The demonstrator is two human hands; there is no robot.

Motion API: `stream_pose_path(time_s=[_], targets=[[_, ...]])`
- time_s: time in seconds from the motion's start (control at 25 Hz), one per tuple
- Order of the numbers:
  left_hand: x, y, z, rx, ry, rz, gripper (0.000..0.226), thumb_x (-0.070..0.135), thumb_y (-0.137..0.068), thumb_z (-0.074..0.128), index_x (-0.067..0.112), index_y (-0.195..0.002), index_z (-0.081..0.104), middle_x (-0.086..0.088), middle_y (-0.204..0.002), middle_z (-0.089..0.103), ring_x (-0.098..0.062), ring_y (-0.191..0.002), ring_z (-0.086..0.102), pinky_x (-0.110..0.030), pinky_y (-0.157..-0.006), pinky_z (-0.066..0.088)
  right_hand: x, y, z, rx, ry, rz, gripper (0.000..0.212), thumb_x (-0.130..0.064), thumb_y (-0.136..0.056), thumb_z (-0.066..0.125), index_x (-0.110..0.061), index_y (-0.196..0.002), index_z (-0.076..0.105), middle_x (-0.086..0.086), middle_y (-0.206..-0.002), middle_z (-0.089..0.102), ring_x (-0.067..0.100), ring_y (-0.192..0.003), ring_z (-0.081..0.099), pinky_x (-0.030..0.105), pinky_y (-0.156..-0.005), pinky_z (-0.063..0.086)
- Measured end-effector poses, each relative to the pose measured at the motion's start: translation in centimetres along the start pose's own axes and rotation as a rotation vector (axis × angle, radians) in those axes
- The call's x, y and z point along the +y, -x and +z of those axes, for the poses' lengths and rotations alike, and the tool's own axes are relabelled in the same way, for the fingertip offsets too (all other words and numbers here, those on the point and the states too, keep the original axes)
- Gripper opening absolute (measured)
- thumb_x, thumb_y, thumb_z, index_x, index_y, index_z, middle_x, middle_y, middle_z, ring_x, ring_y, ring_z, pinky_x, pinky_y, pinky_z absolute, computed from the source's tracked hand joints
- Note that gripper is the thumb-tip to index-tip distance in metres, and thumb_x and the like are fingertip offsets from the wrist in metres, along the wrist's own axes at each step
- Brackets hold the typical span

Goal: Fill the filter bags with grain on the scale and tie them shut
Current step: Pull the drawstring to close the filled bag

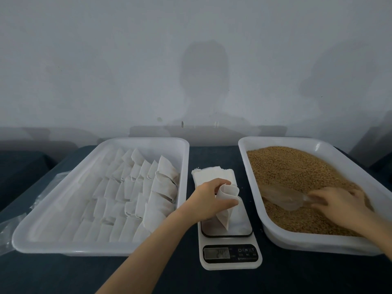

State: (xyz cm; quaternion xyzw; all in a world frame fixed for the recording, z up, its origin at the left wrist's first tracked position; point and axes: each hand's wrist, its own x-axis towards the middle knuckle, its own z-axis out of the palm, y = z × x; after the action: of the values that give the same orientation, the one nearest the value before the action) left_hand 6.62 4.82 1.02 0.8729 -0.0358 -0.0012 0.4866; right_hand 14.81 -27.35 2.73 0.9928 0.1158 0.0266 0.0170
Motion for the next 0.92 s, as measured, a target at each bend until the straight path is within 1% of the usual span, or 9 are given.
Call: stream_pose_path(time_s=[0.16, 0.28, 0.32, 0.36, 0.44, 0.56, 0.72, 0.8, 0.92], targets=[[0.0, 0.0, -0.1, 0.004, -0.007, -0.003, 0.059, 0.048, -0.08, 0.071, 0.034, -0.133, 0.048, 0.012, -0.128, 0.054, -0.009, -0.11, 0.054, -0.02, -0.086, 0.048, -0.7, 0.2, -0.3, 0.002, 0.03, 0.039, 0.037, -0.051, -0.092, 0.045, -0.045, -0.128, 0.048, -0.016, -0.12, 0.056, 0.011, -0.115, 0.05, 0.044, -0.104, 0.028], [0.0, 0.0, -0.1, 0.002, -0.013, -0.002, 0.06, 0.048, -0.08, 0.071, 0.033, -0.134, 0.048, 0.012, -0.128, 0.054, -0.009, -0.111, 0.053, -0.022, -0.088, 0.049, -3.4, 1.0, -1.4, 0.168, -0.109, -0.009, 0.038, -0.04, -0.093, 0.051, -0.038, -0.131, 0.05, -0.011, -0.13, 0.054, 0.013, -0.118, 0.049, 0.045, -0.105, 0.026], [0.0, 0.0, -0.1, 0.001, -0.013, -0.002, 0.06, 0.048, -0.08, 0.071, 0.033, -0.134, 0.048, 0.012, -0.128, 0.054, -0.009, -0.111, 0.053, -0.022, -0.088, 0.049, -5.0, 1.5, -2.0, 0.233, -0.228, -0.075, 0.037, -0.035, -0.092, 0.054, -0.036, -0.129, 0.052, -0.01, -0.127, 0.055, 0.011, -0.113, 0.052, 0.042, -0.103, 0.032], [0.0, 0.0, -0.1, 0.0, -0.013, -0.002, 0.06, 0.048, -0.08, 0.071, 0.033, -0.134, 0.048, 0.012, -0.128, 0.054, -0.009, -0.111, 0.053, -0.022, -0.089, 0.049, -6.8, 2.1, -2.7, 0.273, -0.355, -0.159, 0.035, -0.03, -0.091, 0.056, -0.034, -0.125, 0.055, -0.011, -0.12, 0.057, 0.005, -0.105, 0.054, 0.03, -0.097, 0.04], [0.0, 0.0, -0.1, 0.007, -0.011, 0.0, 0.06, 0.048, -0.08, 0.071, 0.032, -0.133, 0.049, 0.012, -0.126, 0.055, -0.008, -0.111, 0.053, -0.023, -0.09, 0.049, -10.6, 3.4, -3.6, 0.259, -0.54, -0.33, 0.031, -0.025, -0.089, 0.059, -0.034, -0.118, 0.058, -0.018, -0.101, 0.058, -0.006, -0.087, 0.054, 0.009, -0.073, 0.043], [0.1, 0.1, -0.1, 0.029, -0.016, 0.036, 0.057, 0.045, -0.081, 0.071, 0.027, -0.131, 0.051, 0.013, -0.123, 0.057, -0.006, -0.11, 0.054, -0.021, -0.091, 0.047, -14.7, 4.4, -3.5, 0.171, -0.625, -0.482, 0.029, -0.033, -0.089, 0.058, -0.037, -0.117, 0.057, -0.02, -0.089, 0.054, -0.006, -0.084, 0.054, 0.011, -0.07, 0.045], [0.1, 0.1, -0.2, 0.038, -0.031, 0.065, 0.049, 0.036, -0.086, 0.068, 0.023, -0.13, 0.052, 0.014, -0.119, 0.058, -0.003, -0.108, 0.053, -0.012, -0.083, 0.043, -16.0, 3.3, -2.1, 0.135, -0.528, -0.513, 0.033, -0.044, -0.093, 0.048, -0.037, -0.124, 0.053, -0.02, -0.09, 0.047, -0.001, -0.08, 0.051, 0.016, -0.066, 0.042], [0.1, 0.1, -0.2, 0.041, -0.049, 0.065, 0.052, 0.037, -0.086, 0.069, 0.024, -0.133, 0.05, 0.014, -0.122, 0.056, 0.0, -0.107, 0.051, -0.008, -0.08, 0.042, -15.8, 2.7, -1.4, 0.116, -0.556, -0.506, 0.029, -0.045, -0.092, 0.049, -0.032, -0.115, 0.06, -0.024, -0.086, 0.046, -0.003, -0.078, 0.051, 0.014, -0.064, 0.039], [0.1, 0.2, -0.1, 0.015, -0.053, 0.052, 0.059, 0.038, -0.084, 0.07, 0.026, -0.136, 0.046, 0.01, -0.131, 0.054, -0.003, -0.114, 0.05, -0.011, -0.085, 0.042, -15.2, 2.4, -0.7, 0.095, -0.695, -0.487, 0.014, -0.039, -0.088, 0.059, -0.03, -0.097, 0.066, -0.018, -0.085, 0.057, -0.004, -0.081, 0.054, 0.01, -0.069, 0.041]])
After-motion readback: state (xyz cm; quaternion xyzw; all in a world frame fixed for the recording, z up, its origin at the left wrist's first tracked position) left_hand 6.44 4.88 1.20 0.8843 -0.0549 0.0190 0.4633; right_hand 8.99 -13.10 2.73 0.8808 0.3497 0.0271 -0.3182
